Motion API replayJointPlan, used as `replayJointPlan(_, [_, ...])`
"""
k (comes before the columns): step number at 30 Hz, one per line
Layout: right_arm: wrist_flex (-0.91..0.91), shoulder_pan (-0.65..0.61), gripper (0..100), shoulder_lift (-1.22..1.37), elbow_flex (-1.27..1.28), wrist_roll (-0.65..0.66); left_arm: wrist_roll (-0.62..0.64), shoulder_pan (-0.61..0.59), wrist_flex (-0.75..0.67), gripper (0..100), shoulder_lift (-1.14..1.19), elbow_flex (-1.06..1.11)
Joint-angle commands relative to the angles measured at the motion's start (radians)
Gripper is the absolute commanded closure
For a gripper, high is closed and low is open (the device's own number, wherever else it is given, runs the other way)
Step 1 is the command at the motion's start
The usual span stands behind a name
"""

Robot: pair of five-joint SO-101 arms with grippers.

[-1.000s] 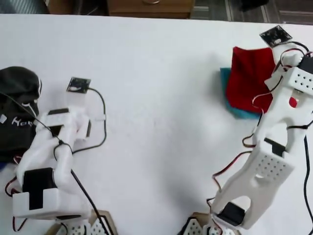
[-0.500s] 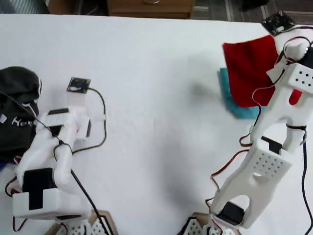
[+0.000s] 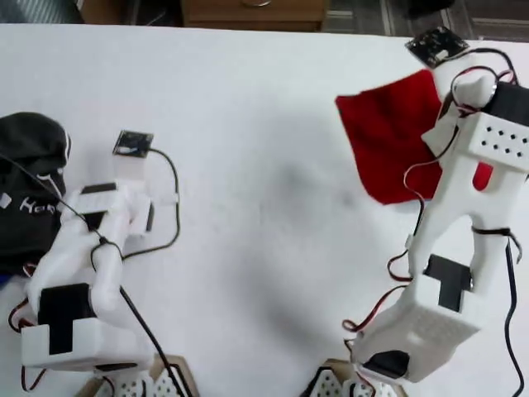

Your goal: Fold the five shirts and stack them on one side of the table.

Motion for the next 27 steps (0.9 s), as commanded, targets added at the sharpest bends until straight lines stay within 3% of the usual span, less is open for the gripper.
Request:
replayJointPlan(1, [-0.051,0.025,97.7,-0.065,0.015,-0.003,0.002,0.015,-0.041,97,-0.014,-0.004])
replayJointPlan(11, [-0.257,0.127,97.8,0.234,-0.066,0.054,0.002,0.015,-0.041,97,-0.014,-0.004])
replayJointPlan(27, [-0.257,0.189,93.7,0.788,-0.703,0.046,0.002,0.015,-0.041,97,-0.014,-0.004])
